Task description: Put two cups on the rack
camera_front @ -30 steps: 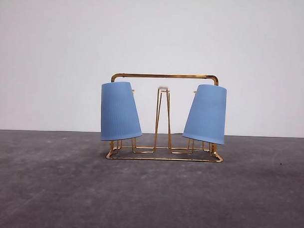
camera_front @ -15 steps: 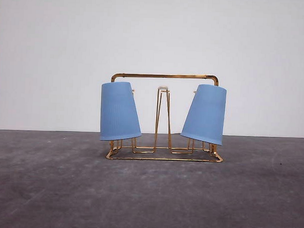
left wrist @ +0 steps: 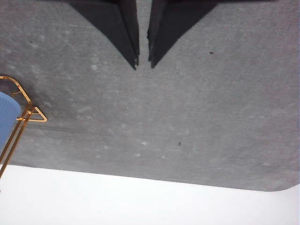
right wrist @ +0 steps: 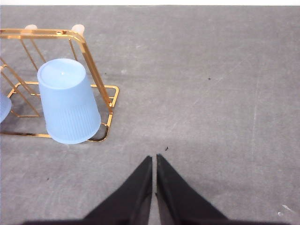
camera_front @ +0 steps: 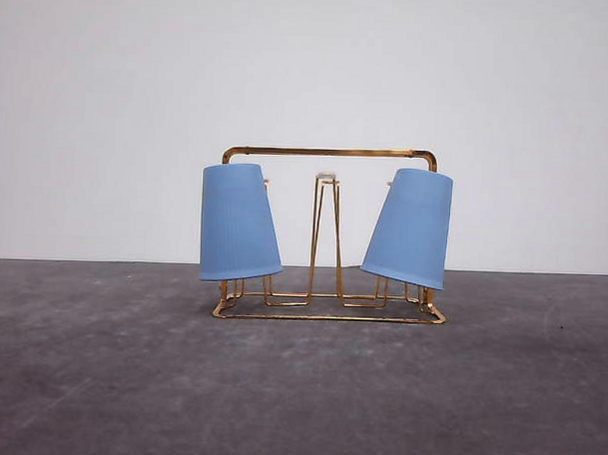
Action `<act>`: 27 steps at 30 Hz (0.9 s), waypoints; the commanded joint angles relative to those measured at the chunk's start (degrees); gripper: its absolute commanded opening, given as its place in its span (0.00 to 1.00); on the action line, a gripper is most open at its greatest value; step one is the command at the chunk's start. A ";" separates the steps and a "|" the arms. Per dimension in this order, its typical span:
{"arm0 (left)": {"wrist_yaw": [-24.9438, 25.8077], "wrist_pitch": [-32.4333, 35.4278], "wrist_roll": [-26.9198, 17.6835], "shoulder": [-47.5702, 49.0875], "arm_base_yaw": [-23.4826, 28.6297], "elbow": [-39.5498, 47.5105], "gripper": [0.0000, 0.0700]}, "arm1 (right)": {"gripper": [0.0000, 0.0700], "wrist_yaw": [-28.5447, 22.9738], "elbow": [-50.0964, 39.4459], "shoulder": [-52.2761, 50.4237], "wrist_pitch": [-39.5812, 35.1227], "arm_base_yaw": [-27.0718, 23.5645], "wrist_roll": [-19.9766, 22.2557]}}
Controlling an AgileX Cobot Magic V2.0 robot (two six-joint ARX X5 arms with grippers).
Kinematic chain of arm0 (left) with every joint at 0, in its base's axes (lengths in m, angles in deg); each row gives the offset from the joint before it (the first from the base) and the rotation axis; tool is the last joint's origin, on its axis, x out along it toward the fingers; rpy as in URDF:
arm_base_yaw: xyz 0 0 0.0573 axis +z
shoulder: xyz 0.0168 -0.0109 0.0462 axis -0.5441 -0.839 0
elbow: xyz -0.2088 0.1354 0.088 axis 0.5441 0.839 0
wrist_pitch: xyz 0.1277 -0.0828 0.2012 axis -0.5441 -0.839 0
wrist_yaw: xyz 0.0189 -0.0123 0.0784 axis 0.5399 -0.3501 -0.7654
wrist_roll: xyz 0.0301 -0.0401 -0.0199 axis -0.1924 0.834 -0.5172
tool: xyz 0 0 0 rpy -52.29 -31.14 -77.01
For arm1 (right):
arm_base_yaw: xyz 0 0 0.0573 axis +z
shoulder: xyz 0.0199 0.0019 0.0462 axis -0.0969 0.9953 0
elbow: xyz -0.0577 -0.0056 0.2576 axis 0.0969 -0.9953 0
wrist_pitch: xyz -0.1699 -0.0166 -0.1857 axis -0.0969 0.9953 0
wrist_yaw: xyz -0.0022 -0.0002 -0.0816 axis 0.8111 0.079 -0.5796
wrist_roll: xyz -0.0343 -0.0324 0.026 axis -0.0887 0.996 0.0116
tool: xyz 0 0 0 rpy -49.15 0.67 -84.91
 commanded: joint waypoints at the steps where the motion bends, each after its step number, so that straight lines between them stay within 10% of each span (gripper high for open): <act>1: -0.15 0.80 0.41 0.07 0.09 0.87 0.02 | 0.02 -0.08 0.48 0.33 -0.57 -0.02 -0.61; 19: -0.13 0.94 0.41 0.07 0.09 0.87 0.02 | 0.02 -0.87 -0.88 -3.14 -2.26 -0.74 3.72; 27: -0.13 0.92 0.41 0.07 0.09 0.87 0.02 | 0.02 -1.75 -22.62 -21.10 -15.27 -3.19 6.22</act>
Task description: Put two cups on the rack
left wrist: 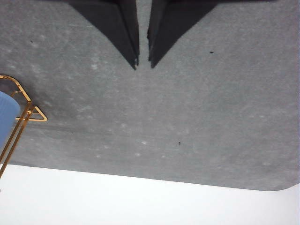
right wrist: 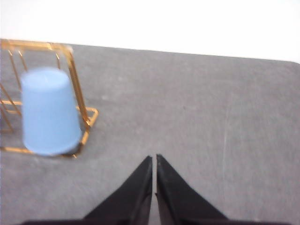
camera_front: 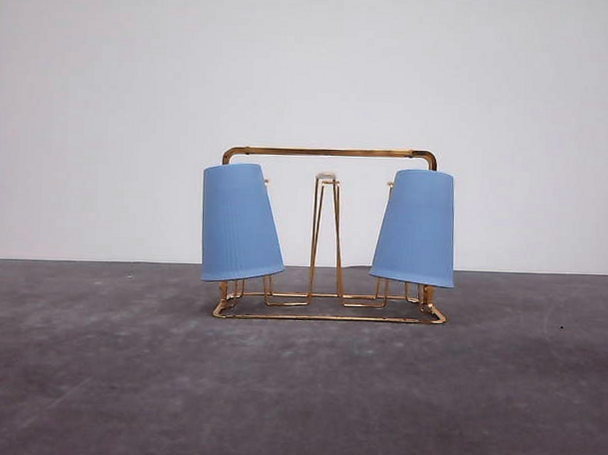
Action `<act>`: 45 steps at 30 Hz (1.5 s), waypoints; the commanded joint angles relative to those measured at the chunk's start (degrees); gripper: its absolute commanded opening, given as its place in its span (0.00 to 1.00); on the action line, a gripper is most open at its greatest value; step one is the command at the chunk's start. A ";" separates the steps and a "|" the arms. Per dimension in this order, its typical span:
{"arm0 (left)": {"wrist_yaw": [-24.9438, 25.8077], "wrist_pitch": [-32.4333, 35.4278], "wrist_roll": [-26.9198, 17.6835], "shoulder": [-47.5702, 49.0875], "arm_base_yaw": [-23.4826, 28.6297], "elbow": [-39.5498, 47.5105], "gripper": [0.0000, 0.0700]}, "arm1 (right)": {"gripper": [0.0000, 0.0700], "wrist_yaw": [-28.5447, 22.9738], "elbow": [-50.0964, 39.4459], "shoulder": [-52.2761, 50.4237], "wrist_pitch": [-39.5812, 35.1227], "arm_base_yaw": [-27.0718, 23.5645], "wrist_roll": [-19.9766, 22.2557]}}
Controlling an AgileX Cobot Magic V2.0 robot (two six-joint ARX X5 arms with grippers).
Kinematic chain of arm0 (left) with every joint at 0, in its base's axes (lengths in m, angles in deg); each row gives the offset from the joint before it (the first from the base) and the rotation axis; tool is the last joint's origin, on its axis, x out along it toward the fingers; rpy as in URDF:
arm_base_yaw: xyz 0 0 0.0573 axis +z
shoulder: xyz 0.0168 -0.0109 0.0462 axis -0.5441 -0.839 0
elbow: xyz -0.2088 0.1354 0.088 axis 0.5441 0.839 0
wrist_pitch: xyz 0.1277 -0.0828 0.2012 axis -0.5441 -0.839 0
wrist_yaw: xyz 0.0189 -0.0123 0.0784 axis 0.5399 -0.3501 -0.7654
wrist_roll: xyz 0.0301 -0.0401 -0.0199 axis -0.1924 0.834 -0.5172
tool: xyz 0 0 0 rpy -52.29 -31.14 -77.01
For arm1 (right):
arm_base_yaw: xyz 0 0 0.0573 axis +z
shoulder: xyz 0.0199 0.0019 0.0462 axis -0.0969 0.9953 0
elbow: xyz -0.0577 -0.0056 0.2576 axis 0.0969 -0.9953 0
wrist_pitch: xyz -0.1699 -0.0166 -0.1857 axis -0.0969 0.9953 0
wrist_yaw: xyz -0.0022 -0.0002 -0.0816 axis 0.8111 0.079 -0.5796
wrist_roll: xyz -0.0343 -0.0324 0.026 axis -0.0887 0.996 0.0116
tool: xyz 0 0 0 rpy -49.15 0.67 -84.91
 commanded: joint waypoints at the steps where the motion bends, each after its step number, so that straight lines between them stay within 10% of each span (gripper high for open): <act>1: -0.13 0.83 0.39 0.07 0.09 0.87 0.02 | 0.02 -0.13 -5.71 -4.08 -2.51 -0.32 0.53; 11: -0.13 0.83 0.39 0.07 0.09 0.87 0.02 | 0.02 -0.01 -23.65 -23.84 -4.96 -0.44 0.36; 45: -0.13 0.88 0.39 0.07 0.09 0.87 0.02 | 0.02 -1.46 -23.61 -23.91 -6.32 -0.44 1.87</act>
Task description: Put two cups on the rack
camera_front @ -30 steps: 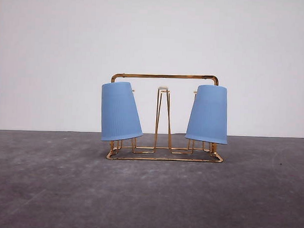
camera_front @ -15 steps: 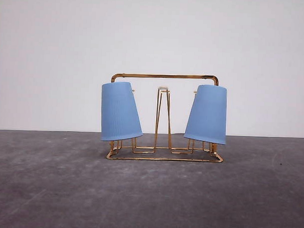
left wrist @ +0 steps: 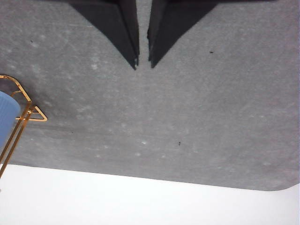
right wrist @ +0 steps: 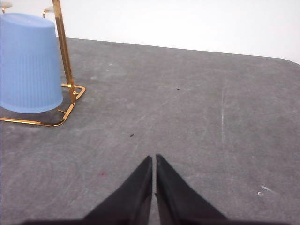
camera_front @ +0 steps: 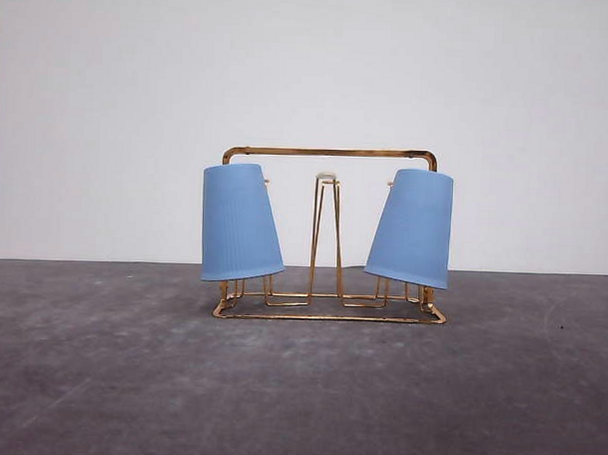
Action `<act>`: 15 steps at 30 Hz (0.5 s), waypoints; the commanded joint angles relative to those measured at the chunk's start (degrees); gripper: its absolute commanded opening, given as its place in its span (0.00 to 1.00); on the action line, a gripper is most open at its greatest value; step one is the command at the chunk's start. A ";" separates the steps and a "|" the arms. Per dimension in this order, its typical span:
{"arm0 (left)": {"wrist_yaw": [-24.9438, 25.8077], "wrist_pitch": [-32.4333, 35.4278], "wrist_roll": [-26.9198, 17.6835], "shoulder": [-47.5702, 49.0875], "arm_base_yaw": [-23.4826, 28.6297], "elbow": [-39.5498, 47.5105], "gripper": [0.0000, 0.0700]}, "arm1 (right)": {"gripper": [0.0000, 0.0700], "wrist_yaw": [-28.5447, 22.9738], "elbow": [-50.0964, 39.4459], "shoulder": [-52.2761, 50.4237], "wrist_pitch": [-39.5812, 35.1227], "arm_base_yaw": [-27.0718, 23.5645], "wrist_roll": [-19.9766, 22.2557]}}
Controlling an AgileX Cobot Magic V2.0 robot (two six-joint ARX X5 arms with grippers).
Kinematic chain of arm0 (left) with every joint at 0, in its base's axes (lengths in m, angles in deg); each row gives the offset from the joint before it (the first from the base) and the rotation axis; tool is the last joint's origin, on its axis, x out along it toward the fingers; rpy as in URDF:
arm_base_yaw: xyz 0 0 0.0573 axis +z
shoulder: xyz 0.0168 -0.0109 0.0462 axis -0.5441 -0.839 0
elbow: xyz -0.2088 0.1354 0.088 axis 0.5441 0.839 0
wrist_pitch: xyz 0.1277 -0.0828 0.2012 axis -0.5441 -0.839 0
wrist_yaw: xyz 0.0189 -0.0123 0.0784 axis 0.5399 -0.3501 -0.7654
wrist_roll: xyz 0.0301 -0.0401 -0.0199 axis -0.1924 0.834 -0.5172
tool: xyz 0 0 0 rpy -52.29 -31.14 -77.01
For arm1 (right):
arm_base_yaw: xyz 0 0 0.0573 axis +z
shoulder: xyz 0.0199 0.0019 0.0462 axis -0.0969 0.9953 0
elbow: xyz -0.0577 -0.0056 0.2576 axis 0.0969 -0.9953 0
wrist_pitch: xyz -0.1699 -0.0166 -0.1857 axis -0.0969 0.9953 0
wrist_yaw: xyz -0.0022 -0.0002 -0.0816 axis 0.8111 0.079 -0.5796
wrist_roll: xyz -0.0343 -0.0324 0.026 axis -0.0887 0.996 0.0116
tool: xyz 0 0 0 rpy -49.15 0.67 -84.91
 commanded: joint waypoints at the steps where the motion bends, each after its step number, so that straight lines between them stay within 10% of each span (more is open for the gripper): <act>1: -0.13 0.87 0.37 0.04 0.09 0.87 0.02 | 0.02 -0.07 -0.22 0.07 -0.74 -0.02 0.42; 15: -0.13 0.87 0.37 0.04 0.09 0.87 0.02 | 0.02 -0.07 -0.22 0.07 -0.74 -0.02 0.42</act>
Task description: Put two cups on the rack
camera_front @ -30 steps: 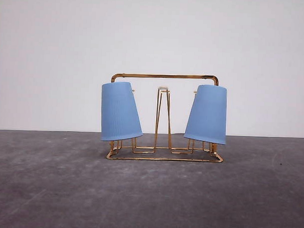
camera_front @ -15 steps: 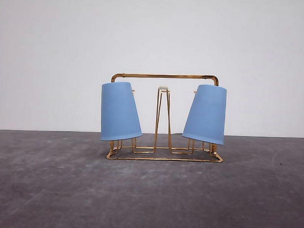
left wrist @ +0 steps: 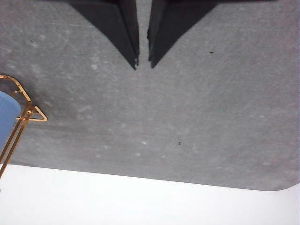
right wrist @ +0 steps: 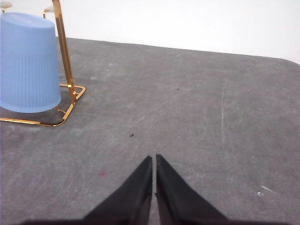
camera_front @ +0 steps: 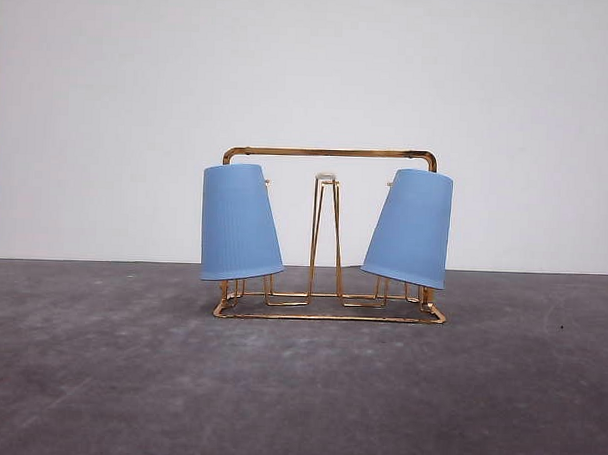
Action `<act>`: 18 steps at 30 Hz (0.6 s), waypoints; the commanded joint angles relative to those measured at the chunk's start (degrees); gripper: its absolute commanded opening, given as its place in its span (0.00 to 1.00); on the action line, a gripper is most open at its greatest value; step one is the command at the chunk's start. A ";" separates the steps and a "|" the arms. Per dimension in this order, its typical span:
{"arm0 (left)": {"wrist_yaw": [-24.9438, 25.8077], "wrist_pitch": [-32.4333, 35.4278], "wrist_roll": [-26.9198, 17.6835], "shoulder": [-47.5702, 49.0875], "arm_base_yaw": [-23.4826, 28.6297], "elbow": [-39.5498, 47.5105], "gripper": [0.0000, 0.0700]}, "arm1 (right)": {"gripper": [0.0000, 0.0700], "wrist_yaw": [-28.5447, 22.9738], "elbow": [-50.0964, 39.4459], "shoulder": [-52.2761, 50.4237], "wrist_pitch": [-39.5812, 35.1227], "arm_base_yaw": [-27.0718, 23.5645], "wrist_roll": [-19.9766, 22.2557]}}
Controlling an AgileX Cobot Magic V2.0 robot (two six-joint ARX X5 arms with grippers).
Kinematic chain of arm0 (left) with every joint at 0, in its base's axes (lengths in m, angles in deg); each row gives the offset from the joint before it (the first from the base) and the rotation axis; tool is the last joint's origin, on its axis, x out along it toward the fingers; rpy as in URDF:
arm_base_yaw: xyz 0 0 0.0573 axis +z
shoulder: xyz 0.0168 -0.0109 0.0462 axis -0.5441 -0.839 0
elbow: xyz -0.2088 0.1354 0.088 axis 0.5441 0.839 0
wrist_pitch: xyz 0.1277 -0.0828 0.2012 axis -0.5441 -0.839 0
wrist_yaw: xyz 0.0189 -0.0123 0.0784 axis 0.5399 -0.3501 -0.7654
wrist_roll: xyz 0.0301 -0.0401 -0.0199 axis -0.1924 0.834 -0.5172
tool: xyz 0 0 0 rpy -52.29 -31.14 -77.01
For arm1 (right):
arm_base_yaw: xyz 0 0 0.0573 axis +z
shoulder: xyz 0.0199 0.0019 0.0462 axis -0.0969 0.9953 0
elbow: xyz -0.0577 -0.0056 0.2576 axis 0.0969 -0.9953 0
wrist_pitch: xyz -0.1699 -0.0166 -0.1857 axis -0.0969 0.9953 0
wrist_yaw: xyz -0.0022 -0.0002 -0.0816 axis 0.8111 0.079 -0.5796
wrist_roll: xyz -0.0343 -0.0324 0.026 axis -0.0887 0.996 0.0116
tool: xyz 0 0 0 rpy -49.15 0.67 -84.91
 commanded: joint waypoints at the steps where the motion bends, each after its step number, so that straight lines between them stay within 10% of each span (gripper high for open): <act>1: -0.13 0.87 0.37 0.07 0.09 0.87 0.02 | 0.02 -0.07 -0.22 0.07 -0.74 -0.02 0.39; 18: -0.13 0.87 0.37 0.07 0.09 0.87 0.02 | 0.02 -0.07 -0.22 0.07 -0.74 -0.02 0.39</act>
